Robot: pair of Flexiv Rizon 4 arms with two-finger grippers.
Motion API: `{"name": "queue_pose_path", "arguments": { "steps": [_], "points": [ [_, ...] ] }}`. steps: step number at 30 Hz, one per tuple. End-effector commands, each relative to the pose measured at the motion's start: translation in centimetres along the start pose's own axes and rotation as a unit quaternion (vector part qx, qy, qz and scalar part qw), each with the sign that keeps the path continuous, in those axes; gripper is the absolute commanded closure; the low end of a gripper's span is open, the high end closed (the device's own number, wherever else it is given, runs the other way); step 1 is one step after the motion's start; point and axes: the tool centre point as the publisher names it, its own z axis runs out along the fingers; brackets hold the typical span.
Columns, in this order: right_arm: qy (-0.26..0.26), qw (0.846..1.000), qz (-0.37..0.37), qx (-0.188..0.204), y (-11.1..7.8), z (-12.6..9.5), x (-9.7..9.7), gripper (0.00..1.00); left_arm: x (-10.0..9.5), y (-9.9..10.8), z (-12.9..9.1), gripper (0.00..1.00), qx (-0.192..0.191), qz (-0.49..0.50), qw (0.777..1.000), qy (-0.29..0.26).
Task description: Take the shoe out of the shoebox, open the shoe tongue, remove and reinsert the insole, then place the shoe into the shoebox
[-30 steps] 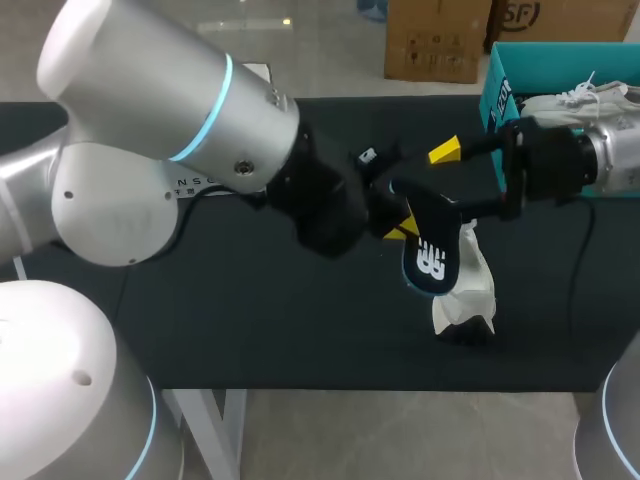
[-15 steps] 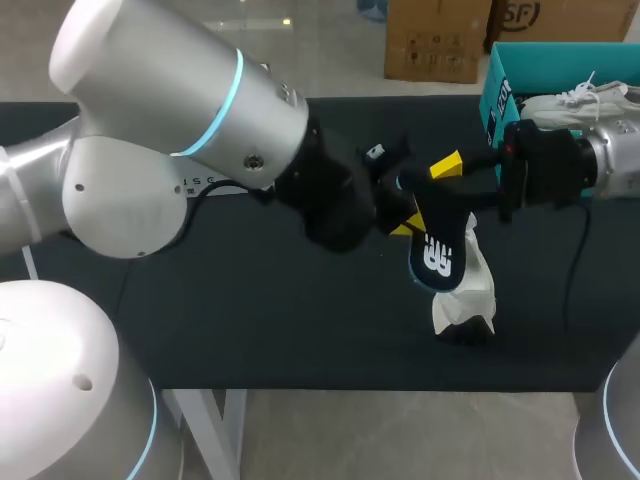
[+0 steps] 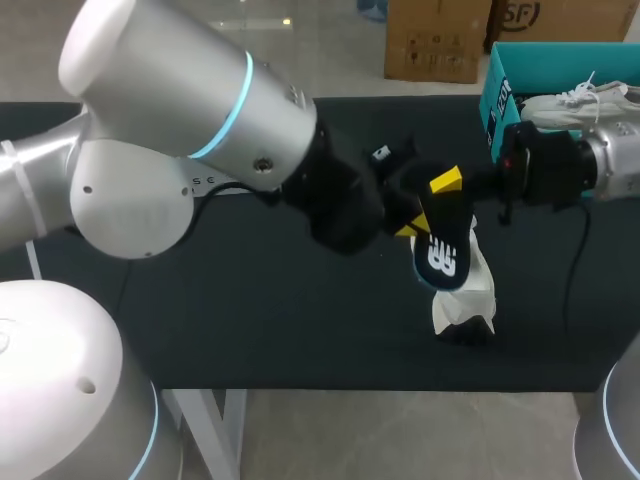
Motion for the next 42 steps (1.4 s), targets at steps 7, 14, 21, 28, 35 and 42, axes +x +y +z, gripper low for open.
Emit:
{"name": "queue_pose_path", "arguments": {
  "steps": [7, 14, 21, 28, 35, 42],
  "points": [
    [0.006, 1.0, 0.003, -0.003, -0.2, 0.5, -0.7, 1.0, -0.6, -0.4, -2.1, 0.0, 0.022, -0.031, 0.998, -0.058],
    [0.02, 1.0, 0.001, -0.006, -0.5, 0.4, -1.0, 1.0, -2.4, 0.3, -6.1, 0.0, 0.037, -0.042, 0.996, -0.068],
    [0.046, 0.999, -0.009, -0.004, -0.8, 0.5, -1.2, 1.0, -4.7, 1.4, -9.0, 0.0, 0.021, -0.059, 0.995, -0.08],
    [0.064, 0.998, -0.021, -0.004, -1.4, 0.0, -0.8, 1.0, -4.7, 1.4, -9.0, 0.0, 0.021, -0.059, 0.995, -0.08],
    [0.065, 0.997, -0.035, -0.013, -1.8, -0.7, -0.7, 1.0, -4.7, 1.4, -9.0, 0.0, 0.021, -0.059, 0.995, -0.08],
    [0.046, 0.997, -0.059, -0.027, -2.4, -1.7, -0.7, 1.0, -4.7, 1.4, -9.0, 0.0, 0.021, -0.059, 0.995, -0.08]
  ]
}}
